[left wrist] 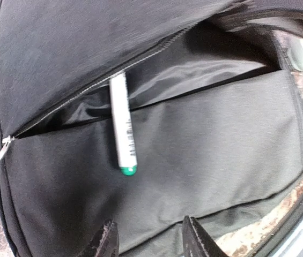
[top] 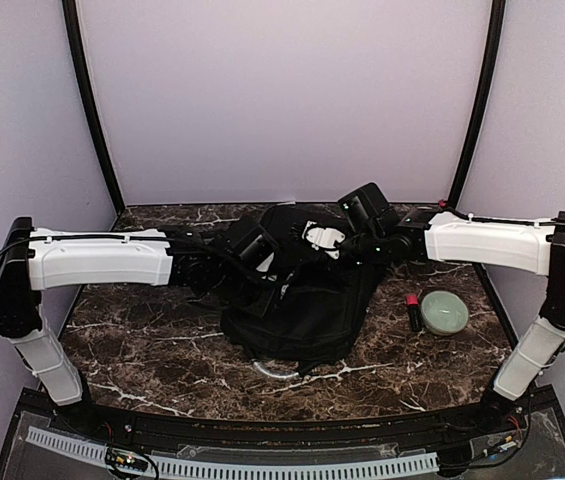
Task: Pack the student bag
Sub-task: Adjust the pen in the upper front pocket of the bag.
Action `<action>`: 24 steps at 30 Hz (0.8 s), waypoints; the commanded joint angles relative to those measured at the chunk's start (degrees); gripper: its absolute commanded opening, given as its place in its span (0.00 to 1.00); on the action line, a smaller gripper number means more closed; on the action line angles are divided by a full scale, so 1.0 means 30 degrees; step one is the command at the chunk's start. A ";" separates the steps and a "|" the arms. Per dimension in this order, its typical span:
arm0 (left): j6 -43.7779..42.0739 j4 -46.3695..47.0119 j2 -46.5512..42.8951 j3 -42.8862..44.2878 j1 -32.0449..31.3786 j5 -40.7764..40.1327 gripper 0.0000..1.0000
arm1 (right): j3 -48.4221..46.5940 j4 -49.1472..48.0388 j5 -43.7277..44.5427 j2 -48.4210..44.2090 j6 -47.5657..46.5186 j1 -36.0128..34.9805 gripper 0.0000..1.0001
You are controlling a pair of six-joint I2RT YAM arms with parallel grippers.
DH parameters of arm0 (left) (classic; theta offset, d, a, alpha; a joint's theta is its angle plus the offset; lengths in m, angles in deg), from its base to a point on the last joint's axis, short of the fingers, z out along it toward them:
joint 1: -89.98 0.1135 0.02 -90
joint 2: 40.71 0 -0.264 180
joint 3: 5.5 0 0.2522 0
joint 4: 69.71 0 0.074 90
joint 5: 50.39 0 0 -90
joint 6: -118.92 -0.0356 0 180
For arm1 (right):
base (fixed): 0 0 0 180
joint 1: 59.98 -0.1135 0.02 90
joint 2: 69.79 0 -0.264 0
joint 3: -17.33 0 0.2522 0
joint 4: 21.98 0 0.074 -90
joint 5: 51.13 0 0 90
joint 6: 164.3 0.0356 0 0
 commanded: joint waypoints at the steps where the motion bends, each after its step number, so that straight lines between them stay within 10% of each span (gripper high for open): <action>1: 0.0187 -0.0420 0.0606 -0.0365 0.0269 -0.0663 0.43 | -0.0032 -0.1018 -0.0661 -0.0489 -0.0035 0.0020 0.00; 14: -0.0733 0.2646 0.2417 -0.0219 0.1665 0.0238 0.35 | 0.0025 -0.1031 -0.0537 -0.0510 -0.0067 0.0007 0.00; 24: -0.1100 0.3169 0.3959 0.1491 0.1905 0.0288 0.04 | 0.0112 -0.1089 -0.0398 -0.0452 -0.0136 0.0036 0.00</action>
